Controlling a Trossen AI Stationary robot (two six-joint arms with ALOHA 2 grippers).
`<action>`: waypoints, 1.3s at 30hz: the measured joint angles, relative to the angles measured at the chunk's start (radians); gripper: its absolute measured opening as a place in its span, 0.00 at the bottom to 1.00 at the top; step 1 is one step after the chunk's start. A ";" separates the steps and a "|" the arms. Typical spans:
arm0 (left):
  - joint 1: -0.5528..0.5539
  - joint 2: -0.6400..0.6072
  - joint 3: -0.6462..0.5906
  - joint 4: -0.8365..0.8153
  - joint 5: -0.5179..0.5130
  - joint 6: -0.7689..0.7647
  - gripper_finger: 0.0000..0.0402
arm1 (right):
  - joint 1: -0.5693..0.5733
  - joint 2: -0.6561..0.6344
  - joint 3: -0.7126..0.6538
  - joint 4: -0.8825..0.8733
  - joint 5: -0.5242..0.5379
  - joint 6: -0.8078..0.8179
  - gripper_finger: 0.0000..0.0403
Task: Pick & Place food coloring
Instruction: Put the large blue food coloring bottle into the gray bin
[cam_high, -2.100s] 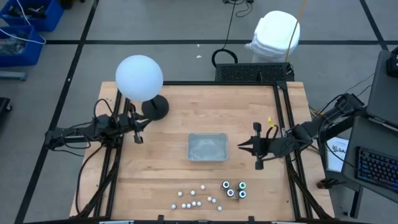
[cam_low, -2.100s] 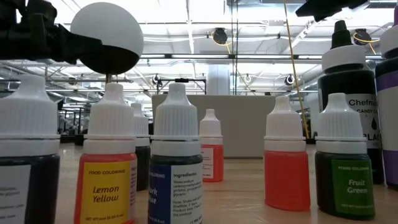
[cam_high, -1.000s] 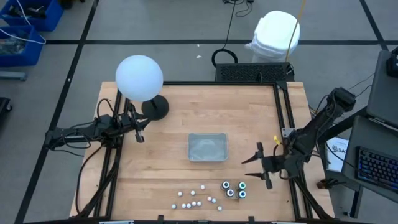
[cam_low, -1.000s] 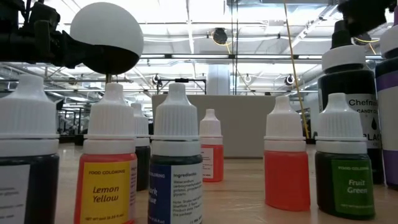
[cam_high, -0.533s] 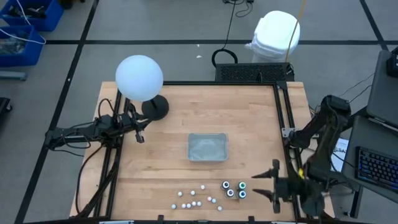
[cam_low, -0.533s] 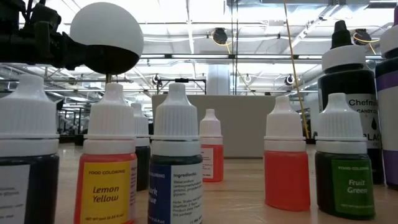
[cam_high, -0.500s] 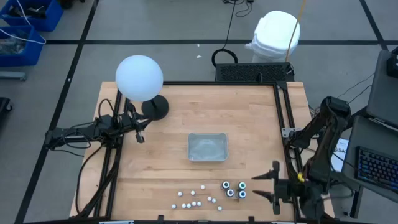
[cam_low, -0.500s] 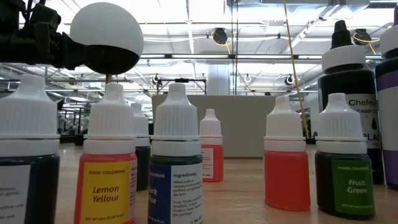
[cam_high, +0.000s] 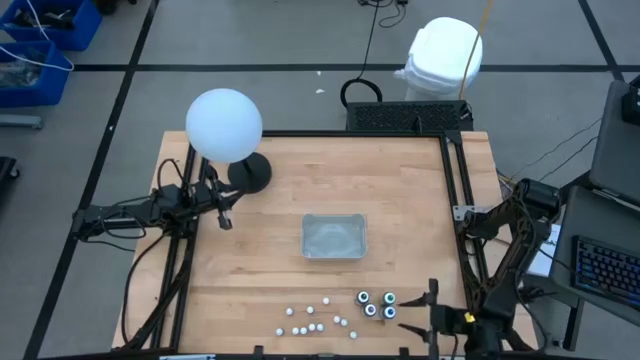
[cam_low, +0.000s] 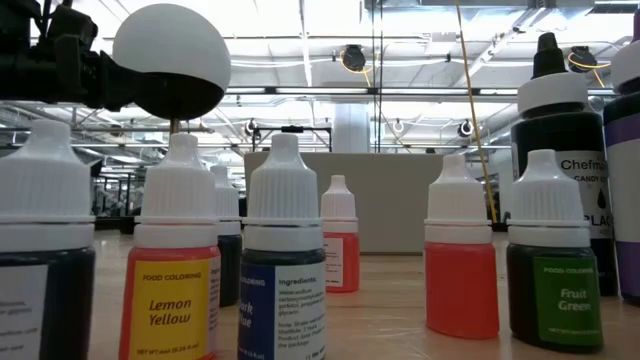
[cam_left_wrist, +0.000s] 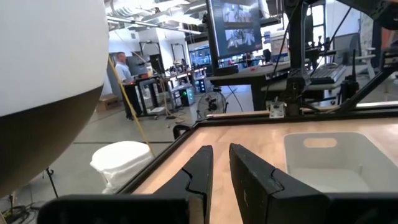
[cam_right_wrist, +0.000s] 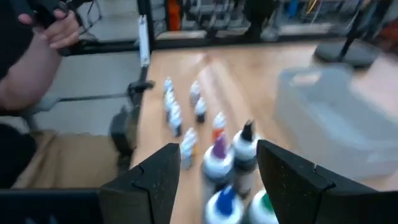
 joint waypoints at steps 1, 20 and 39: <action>0.000 0.000 0.000 -0.001 0.000 -0.007 0.16 | 0.000 0.000 0.000 0.001 -0.009 0.017 0.50; 0.000 0.000 0.000 0.004 0.000 0.041 0.16 | -0.042 0.135 -0.009 0.004 -0.041 0.042 0.50; 0.000 0.000 0.000 0.034 0.000 0.041 0.16 | -0.102 0.179 -0.010 0.004 -0.164 0.124 0.50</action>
